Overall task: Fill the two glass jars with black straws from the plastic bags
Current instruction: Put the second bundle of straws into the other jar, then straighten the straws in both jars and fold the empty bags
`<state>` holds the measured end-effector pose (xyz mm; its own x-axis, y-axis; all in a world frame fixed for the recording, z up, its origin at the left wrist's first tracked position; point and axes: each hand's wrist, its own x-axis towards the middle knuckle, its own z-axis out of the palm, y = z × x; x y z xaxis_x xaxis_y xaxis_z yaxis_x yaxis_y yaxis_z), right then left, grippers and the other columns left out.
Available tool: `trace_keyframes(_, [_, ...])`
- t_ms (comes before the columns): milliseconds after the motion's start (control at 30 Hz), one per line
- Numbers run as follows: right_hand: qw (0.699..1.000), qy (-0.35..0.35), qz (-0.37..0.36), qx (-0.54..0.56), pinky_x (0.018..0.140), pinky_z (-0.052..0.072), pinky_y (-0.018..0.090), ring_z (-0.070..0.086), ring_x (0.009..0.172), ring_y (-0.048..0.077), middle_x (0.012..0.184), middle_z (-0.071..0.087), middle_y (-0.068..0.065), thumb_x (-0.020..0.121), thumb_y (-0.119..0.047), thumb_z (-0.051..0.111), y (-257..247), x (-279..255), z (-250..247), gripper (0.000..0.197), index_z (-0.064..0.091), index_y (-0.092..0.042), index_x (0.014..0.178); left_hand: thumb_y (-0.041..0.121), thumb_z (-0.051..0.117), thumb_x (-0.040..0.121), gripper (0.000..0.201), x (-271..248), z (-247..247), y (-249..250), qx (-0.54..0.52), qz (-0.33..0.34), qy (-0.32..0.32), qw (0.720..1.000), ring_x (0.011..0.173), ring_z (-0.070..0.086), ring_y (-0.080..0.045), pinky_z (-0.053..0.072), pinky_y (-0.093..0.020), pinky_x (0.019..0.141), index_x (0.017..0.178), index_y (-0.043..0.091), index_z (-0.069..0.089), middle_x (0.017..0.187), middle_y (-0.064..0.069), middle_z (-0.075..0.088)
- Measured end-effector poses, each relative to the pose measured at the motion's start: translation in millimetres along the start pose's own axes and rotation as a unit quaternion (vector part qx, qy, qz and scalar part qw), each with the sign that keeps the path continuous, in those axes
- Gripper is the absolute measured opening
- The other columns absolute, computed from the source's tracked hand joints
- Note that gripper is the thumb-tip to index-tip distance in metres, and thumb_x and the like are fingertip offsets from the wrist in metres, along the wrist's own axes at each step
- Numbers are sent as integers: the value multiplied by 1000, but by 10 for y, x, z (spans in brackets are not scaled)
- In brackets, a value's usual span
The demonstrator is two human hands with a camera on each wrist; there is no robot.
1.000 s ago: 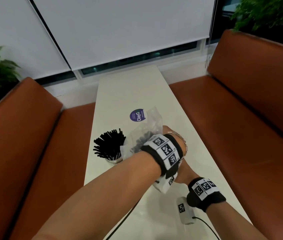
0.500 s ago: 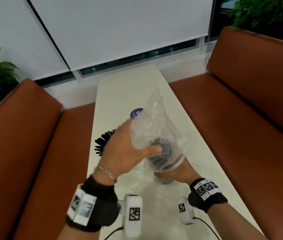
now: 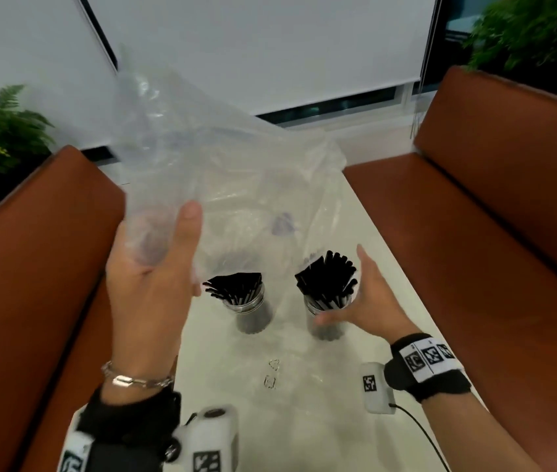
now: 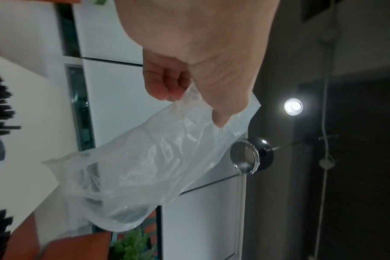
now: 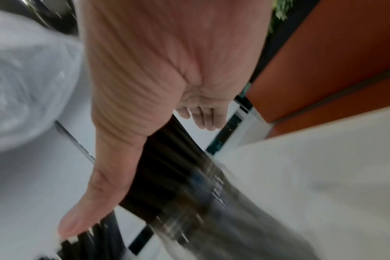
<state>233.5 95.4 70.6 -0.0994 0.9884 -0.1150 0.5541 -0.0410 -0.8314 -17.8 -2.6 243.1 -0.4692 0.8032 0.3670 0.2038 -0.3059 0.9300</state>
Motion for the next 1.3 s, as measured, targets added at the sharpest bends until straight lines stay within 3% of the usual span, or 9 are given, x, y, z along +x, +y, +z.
trace_keyframes(100, [998,32,-43,-13,128,18,39,14,158,11,173,12,-11,33,-66,99,-322,-322,-312,167,1,-31,164,44,65,98,50,-147,-253,-56,-72,-52,-36,995,50,38,-27,46,-44,67,63,13,50,50,-2,42])
trace_keyframes(200, [991,1,-129,44,122,32,36,38,149,6,161,40,-19,44,-70,94,-668,-717,-452,131,33,-37,156,52,62,96,51,-324,-456,-164,-140,-113,-32,983,51,48,-19,44,-45,71,55,21,56,57,-6,51])
trace_keyframes(400, [978,-136,-98,122,98,56,27,74,106,10,114,78,-4,77,-37,91,-831,-1208,156,39,75,-21,108,82,58,83,101,-766,-707,-621,-252,-191,-40,948,66,46,-35,48,-45,62,139,-2,52,91,-25,41])
trace_keyframes(500, [979,-130,-98,124,88,59,30,75,89,22,94,77,15,90,-23,81,-655,-1278,329,23,72,-1,89,78,44,93,76,-979,-861,-859,-198,-224,48,953,59,41,-28,40,-36,54,116,9,68,76,-18,42])
trace_keyframes(567, [978,-143,-106,111,83,55,17,75,87,10,93,80,5,90,-22,80,-566,-1373,315,15,77,-7,87,69,50,98,45,-1127,-1010,-1034,-136,-268,89,950,62,40,-24,35,-38,58,92,33,75,80,-9,48])
trace_keyframes(633, [973,-177,-112,97,81,53,12,75,88,7,95,82,-5,89,-18,81,-459,-1477,292,5,83,-14,92,61,61,95,36,-1297,-1187,-1249,-64,-303,93,946,68,39,-24,35,-39,60,90,26,71,81,-6,49])
trace_keyframes(867, [953,-301,-20,14,75,60,25,72,71,11,85,81,8,90,-6,78,282,-1578,427,17,83,-19,100,42,83,85,37,-1890,-1542,-1981,139,-422,44,895,45,44,-17,40,-26,52,109,15,75,74,-6,57])
trace_keyframes(1133, [941,-319,102,56,68,54,22,73,66,20,95,80,21,102,-40,60,778,-1653,731,41,73,-1,106,13,70,97,23,-2174,-1666,-2310,-47,-558,58,826,64,56,-23,64,-30,57,99,-9,72,68,-11,60])
trace_keyframes(1300, [933,-307,152,114,66,58,27,75,63,28,82,78,23,109,-43,45,860,-1663,698,51,73,-1,103,4,80,86,11,-2149,-1832,-2487,24,-532,96,841,53,66,-24,61,-30,57,95,-2,79,64,-14,74])
